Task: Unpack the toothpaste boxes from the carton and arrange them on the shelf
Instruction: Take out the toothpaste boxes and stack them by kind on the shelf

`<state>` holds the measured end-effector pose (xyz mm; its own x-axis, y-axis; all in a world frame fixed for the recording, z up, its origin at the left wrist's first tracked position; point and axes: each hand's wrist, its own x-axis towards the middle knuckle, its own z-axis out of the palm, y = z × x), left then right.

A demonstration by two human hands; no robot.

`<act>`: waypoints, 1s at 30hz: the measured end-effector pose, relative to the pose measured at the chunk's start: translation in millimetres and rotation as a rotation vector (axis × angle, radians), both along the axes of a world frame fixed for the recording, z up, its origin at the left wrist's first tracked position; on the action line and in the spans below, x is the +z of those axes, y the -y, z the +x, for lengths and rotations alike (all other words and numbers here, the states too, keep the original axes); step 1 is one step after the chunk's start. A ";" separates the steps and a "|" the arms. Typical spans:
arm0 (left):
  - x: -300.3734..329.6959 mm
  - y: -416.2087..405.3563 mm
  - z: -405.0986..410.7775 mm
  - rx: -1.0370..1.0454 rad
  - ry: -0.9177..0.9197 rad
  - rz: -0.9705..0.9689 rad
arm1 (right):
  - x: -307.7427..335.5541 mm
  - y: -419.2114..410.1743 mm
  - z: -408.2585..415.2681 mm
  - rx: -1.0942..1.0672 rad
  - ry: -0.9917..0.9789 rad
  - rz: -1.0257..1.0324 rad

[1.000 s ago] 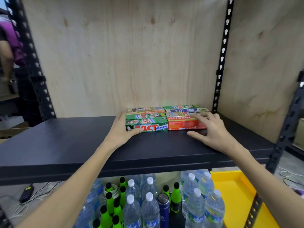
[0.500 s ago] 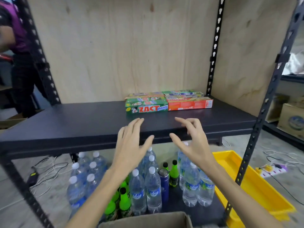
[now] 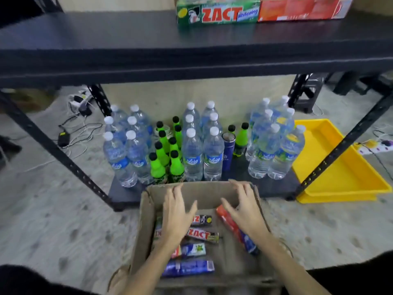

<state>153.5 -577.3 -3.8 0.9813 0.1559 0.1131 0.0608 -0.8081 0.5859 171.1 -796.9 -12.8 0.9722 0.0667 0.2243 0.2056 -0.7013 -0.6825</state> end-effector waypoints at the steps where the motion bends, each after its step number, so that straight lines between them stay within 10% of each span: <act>1: -14.3 -3.9 -4.3 0.024 -0.070 -0.005 | -16.7 0.0 -4.5 -0.005 -0.040 -0.005; 13: -131.4 -24.2 -21.1 0.296 -0.506 -0.106 | -157.7 1.3 -24.0 -0.173 -0.520 -0.230; 22: -165.2 -20.2 -14.6 0.454 -0.481 -0.211 | -176.7 0.3 -25.3 -0.430 -0.392 -0.785; 30: -169.5 -26.4 -9.7 0.444 -0.486 -0.201 | -177.7 23.5 -37.9 -0.250 -0.313 -0.965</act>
<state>143.7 -551.0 -173.3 0.7520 0.5266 -0.3965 0.6544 -0.5246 0.5445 133.2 -820.4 -190.4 0.9885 -0.1276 -0.0810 -0.1101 -0.9751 0.1923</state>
